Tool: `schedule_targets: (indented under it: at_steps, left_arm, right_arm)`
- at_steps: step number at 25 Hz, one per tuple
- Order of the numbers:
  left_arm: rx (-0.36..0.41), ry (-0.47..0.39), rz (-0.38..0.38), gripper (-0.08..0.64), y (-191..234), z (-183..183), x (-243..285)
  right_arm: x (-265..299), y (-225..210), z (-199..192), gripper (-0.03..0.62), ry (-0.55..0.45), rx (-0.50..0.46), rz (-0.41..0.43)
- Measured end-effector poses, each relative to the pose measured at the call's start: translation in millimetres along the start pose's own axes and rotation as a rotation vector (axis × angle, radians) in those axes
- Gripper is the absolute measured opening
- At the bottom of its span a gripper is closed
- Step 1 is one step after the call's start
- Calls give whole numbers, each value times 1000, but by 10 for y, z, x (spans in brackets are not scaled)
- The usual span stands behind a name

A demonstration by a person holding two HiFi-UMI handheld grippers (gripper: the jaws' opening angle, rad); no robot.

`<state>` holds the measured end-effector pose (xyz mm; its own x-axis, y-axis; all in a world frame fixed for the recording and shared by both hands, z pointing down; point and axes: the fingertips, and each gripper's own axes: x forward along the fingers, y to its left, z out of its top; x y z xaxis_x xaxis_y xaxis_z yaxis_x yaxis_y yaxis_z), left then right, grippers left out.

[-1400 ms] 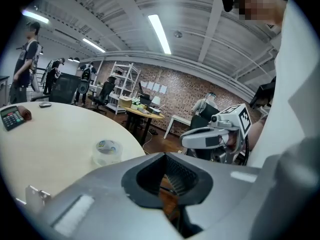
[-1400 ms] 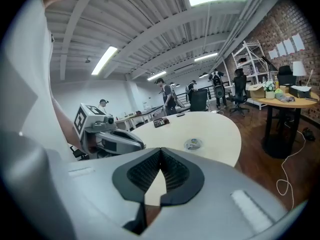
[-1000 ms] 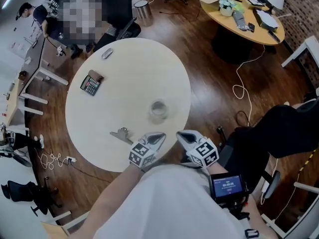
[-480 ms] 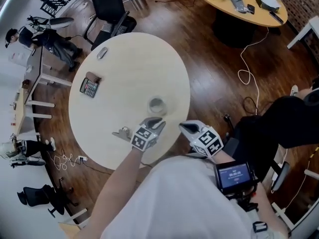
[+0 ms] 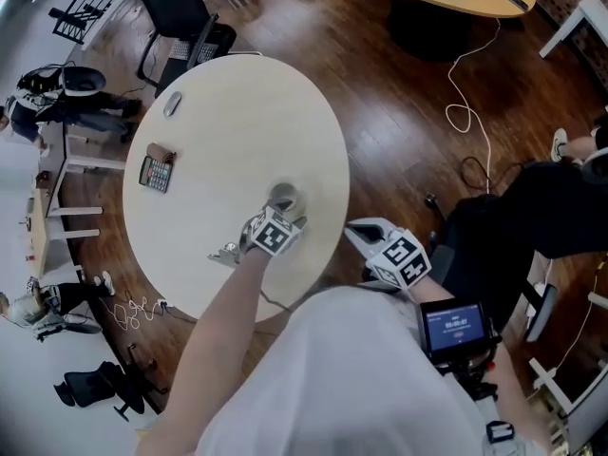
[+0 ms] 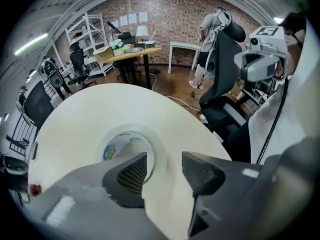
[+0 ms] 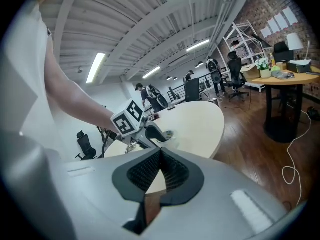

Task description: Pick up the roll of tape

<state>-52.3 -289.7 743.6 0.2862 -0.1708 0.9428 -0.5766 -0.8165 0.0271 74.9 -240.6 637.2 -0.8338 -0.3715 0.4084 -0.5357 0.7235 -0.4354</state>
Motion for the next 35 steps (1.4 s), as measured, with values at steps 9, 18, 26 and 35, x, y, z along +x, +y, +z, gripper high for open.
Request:
schedule_targets:
  at_steps: [9, 18, 26, 35]
  left_arm:
    - [108, 213, -36, 132, -9, -98, 291]
    - [194, 318, 86, 107, 407, -268, 73]
    - [81, 119, -13, 103, -233, 6, 38]
    - [-143, -254, -60, 103, -654, 177, -503]
  right_arm:
    - [-149, -198, -53, 8, 5, 48, -19]
    - [103, -93, 146, 8, 1, 18, -8]
    - [-178, -62, -67, 8, 30, 3, 12]
    - [21, 235, -25, 8, 60, -80, 77]
